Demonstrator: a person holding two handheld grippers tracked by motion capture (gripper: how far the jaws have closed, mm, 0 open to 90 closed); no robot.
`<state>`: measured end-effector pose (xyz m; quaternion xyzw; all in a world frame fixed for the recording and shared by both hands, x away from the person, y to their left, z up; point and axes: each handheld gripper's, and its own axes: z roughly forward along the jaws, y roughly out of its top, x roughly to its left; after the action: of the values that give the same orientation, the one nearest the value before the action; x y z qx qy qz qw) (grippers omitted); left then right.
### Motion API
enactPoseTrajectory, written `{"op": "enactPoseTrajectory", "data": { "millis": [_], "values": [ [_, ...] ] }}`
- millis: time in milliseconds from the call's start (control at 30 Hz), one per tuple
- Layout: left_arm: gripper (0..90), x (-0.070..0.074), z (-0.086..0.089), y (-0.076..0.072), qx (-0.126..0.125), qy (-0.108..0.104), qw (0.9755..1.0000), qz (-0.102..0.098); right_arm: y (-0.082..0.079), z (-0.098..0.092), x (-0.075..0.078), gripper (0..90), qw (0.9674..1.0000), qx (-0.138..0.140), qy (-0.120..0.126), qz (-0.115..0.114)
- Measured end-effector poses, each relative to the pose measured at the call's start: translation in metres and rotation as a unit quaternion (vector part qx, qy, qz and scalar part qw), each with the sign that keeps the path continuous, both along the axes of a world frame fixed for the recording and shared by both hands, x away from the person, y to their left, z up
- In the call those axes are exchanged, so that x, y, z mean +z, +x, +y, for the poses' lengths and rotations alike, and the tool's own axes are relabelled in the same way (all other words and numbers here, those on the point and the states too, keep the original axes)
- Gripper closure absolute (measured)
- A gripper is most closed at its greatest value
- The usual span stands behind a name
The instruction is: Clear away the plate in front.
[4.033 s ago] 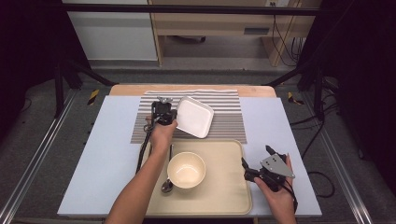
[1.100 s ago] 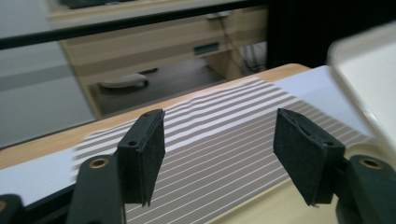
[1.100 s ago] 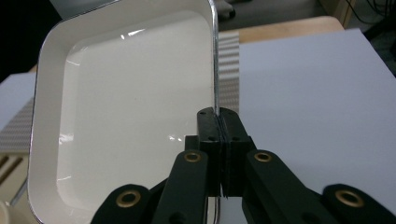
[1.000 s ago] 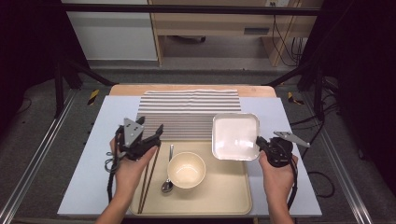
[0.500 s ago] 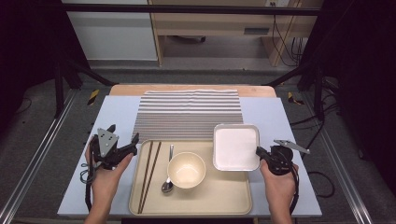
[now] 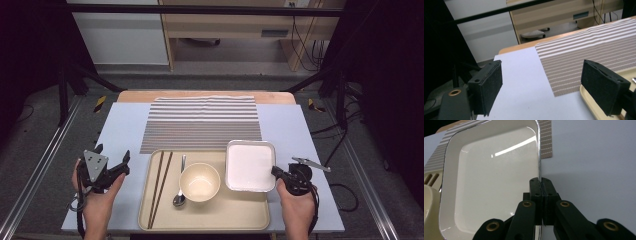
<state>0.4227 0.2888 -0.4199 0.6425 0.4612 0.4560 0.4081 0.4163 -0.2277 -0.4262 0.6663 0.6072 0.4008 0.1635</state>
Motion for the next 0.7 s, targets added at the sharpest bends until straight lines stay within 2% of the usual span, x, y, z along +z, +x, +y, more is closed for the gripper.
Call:
{"op": "enactPoseTrajectory", "data": {
  "millis": [100,233,300,500,567,700],
  "values": [
    [17.7,0.000,0.003,-0.005,0.014,0.013,0.9997,-0.014,-0.006,0.003,0.001,89.4,1.0000,0.003,0.001,0.007],
    [18.7,0.002,0.005,-0.011,0.031,0.016,0.9989,-0.033,-0.012,0.008,-0.001,89.4,0.9997,0.011,-0.013,0.015],
    [18.8,0.001,0.007,-0.011,0.037,0.020,0.9984,-0.037,-0.013,0.010,-0.003,89.4,0.9996,0.010,-0.011,0.024],
    [18.8,-0.005,0.013,-0.008,0.040,0.015,0.9987,-0.028,-0.010,0.019,-0.005,89.4,0.9991,0.007,-0.017,0.039],
    [18.7,-0.005,0.015,-0.008,0.041,0.016,0.9986,-0.030,-0.011,0.022,-0.006,89.4,0.9986,0.008,-0.025,0.045],
    [18.8,-0.002,0.016,-0.011,0.044,0.015,0.9982,-0.037,-0.014,0.024,-0.008,89.4,0.9980,0.006,-0.026,0.057]
  ]
}}
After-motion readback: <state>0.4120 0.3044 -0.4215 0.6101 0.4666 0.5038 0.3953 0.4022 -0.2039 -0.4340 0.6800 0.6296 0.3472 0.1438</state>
